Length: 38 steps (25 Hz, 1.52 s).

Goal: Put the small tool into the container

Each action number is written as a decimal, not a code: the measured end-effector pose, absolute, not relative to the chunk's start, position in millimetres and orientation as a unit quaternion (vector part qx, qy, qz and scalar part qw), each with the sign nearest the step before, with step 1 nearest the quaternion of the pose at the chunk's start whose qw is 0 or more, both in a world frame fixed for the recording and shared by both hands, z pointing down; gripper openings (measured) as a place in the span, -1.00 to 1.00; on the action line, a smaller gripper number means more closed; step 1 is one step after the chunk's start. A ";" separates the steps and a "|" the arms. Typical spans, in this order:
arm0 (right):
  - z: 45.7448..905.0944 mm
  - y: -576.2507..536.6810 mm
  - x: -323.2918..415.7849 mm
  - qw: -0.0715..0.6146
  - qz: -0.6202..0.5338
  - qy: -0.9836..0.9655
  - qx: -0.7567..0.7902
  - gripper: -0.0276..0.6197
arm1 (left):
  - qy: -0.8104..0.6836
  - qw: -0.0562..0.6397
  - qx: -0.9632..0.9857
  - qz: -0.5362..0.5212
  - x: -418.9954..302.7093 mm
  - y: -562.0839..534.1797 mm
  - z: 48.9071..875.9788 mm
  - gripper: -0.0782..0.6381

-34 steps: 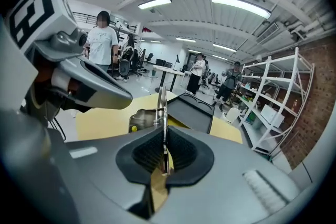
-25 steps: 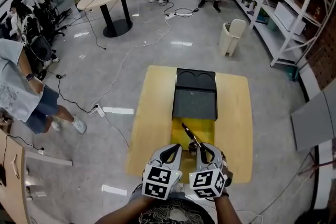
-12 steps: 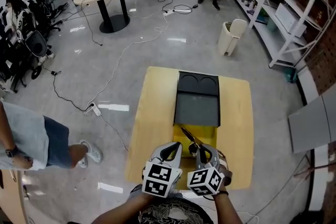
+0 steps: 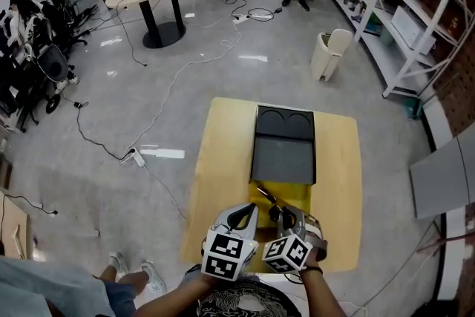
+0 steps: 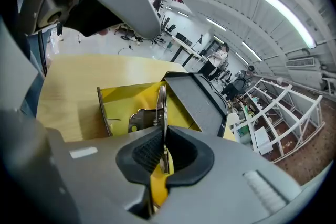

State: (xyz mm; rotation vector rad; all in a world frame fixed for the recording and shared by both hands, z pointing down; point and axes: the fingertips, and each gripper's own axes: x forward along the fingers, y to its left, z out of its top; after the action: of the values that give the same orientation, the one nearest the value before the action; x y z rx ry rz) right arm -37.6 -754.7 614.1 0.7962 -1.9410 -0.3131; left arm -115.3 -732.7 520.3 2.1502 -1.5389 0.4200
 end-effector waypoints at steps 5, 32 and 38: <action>626.6 -762.8 -46.6 0.500 -0.136 -0.794 0.318 -0.89 | -0.560 0.230 0.781 0.155 -120.3 -737.2 522.7 -0.76; 628.7 -728.1 -59.9 0.470 -0.030 -0.832 0.292 -0.69 | -0.564 0.223 0.780 0.152 -126.9 -714.6 521.8 -0.76; 603.3 -708.5 -43.8 0.426 0.014 -0.850 0.311 -0.72 | -0.563 0.217 0.784 0.148 -105.3 -700.1 510.1 -0.76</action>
State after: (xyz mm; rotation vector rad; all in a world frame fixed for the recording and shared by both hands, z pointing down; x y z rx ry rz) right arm -43.8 -708.5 603.3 0.7773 -2.1236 0.0360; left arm -105.3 -700.1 510.1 2.1707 -1.5586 0.4113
